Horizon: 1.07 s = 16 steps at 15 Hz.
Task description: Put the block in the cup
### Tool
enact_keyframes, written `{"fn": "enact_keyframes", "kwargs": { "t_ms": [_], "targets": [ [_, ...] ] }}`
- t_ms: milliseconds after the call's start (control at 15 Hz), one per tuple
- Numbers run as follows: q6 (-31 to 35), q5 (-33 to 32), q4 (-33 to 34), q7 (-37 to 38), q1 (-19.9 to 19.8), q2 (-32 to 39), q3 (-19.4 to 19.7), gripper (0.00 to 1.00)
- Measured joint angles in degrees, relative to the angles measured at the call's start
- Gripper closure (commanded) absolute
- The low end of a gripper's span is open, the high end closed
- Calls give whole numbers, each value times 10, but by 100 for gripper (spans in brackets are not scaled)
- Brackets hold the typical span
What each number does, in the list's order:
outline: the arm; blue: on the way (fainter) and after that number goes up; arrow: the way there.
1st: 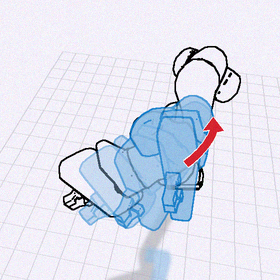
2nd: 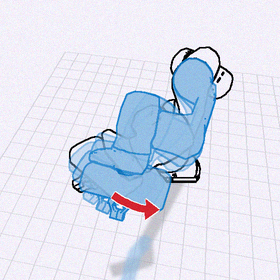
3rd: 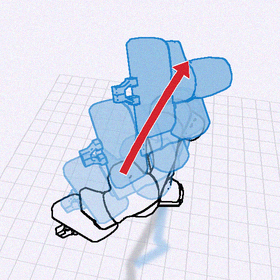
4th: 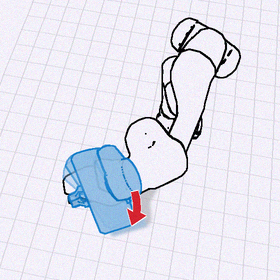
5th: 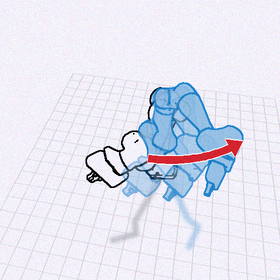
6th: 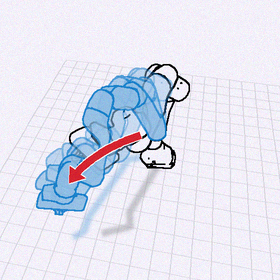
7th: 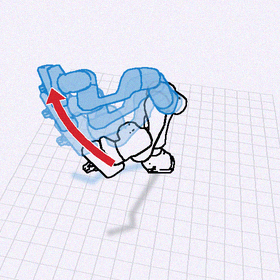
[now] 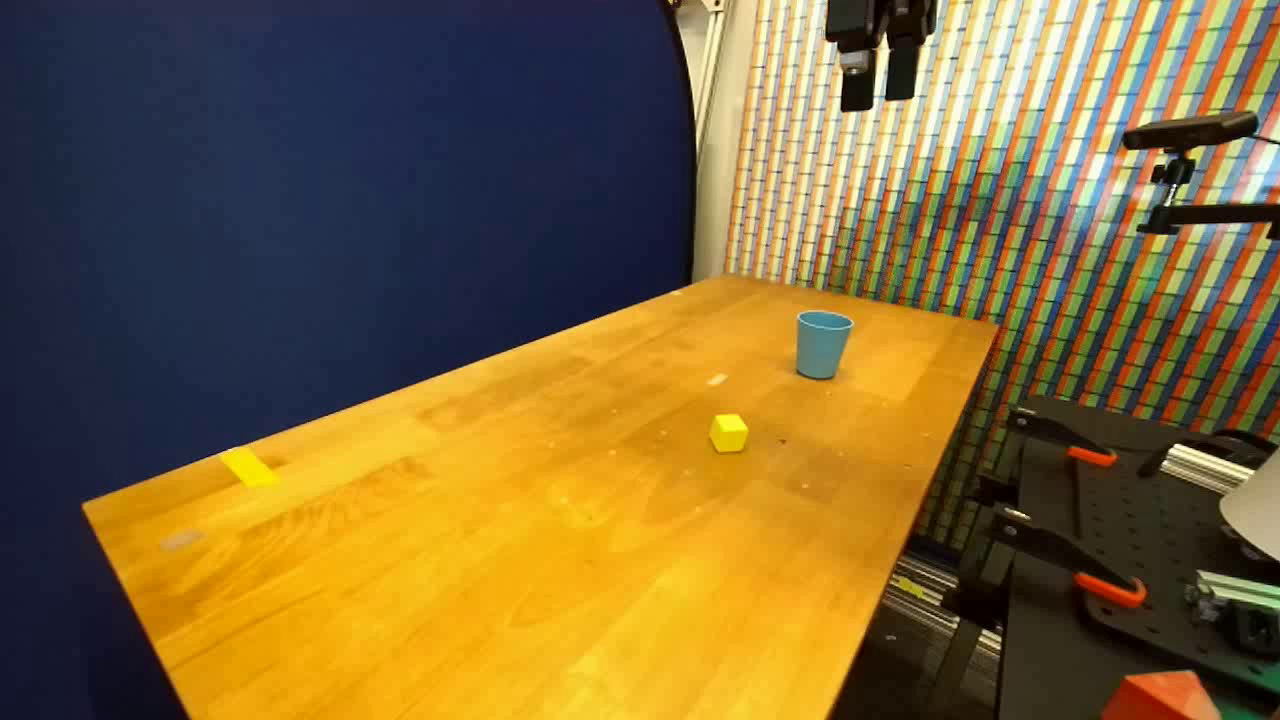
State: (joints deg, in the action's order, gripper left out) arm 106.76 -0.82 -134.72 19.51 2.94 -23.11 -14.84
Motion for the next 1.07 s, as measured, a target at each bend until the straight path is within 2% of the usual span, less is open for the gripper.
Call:
{"fn": "enact_keyframes", "kwargs": {
  "t_ms": [467, 733, 933, 1067],
  "targets": [
    [10, 1, 2, 0, 1, 1, 3, 0],
    [154, 28, -34, -5, 0, 64, 34, 0],
    [271, 95, -42, -36, 0, 168, 63, 0],
    [321, 155, -33, -74, 0, 246, 74, 0]
  ]
}}
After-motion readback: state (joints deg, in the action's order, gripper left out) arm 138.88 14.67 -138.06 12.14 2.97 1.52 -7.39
